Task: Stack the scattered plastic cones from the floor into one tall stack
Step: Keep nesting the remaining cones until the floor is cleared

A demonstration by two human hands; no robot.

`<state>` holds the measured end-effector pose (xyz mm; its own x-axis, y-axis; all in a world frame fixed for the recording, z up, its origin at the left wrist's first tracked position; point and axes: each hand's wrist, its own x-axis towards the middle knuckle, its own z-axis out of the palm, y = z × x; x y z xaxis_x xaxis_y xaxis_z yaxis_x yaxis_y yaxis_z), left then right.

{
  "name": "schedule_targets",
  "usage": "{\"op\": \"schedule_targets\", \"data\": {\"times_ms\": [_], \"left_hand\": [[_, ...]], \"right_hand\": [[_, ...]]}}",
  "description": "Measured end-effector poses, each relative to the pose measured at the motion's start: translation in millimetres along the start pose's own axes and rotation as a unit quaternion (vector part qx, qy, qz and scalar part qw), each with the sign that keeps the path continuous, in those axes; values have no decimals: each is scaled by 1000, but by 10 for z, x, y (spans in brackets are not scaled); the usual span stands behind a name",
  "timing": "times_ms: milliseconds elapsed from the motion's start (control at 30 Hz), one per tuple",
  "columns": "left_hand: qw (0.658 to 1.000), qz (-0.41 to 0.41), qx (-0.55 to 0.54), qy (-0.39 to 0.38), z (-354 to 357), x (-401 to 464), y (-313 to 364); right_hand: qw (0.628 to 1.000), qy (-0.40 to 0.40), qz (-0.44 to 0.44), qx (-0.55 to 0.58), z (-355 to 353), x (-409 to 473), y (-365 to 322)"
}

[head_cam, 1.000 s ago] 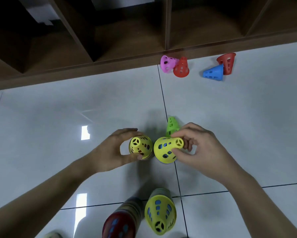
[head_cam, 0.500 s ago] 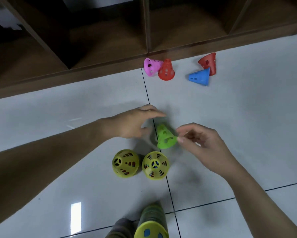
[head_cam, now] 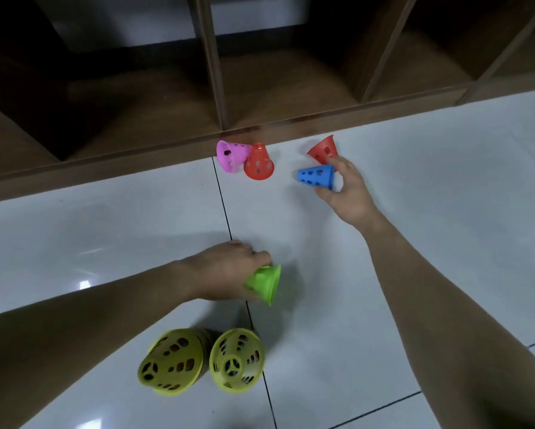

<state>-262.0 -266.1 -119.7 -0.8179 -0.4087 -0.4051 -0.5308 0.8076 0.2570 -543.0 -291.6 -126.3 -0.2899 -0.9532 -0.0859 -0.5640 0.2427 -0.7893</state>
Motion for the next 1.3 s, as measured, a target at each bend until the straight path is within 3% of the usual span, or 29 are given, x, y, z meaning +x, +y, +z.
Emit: {"op": "schedule_targets", "data": {"times_ms": [100, 367, 500, 667, 733, 833, 1000, 1100, 1300], "left_hand": [[998, -59, -25, 27, -79, -77, -163], [970, -138, -147, 140, -46, -411, -535], [956, -149, -208, 146, 53, -482, -577], [922, -201, -257, 207, 37, -553, -475], [898, -215, -310, 225, -40, -676, -401], [864, -226, -373, 249, -206, -963, -220], [821, -232, -425, 303, -390, -1573, 108], [809, -233, -446, 302, -441, -1932, 328], [859, -212, -397, 244, -288, -2284, 751]], "right_hand": [[996, 0, 68, 60, 36, 135, 55], [998, -1, 68, -3, 143, 178, 102], [989, -38, 65, -127, 132, 121, 31], [925, -166, 135, -313, 112, -98, -122], [942, -175, 145, -248, 127, -217, -198], [974, -170, 145, 36, 160, -550, -444], [925, -231, 130, 272, 322, -1277, -799], [909, -239, 106, 324, 284, -1676, -1009], [936, -219, 21, 276, 209, -2305, -1207]]}}
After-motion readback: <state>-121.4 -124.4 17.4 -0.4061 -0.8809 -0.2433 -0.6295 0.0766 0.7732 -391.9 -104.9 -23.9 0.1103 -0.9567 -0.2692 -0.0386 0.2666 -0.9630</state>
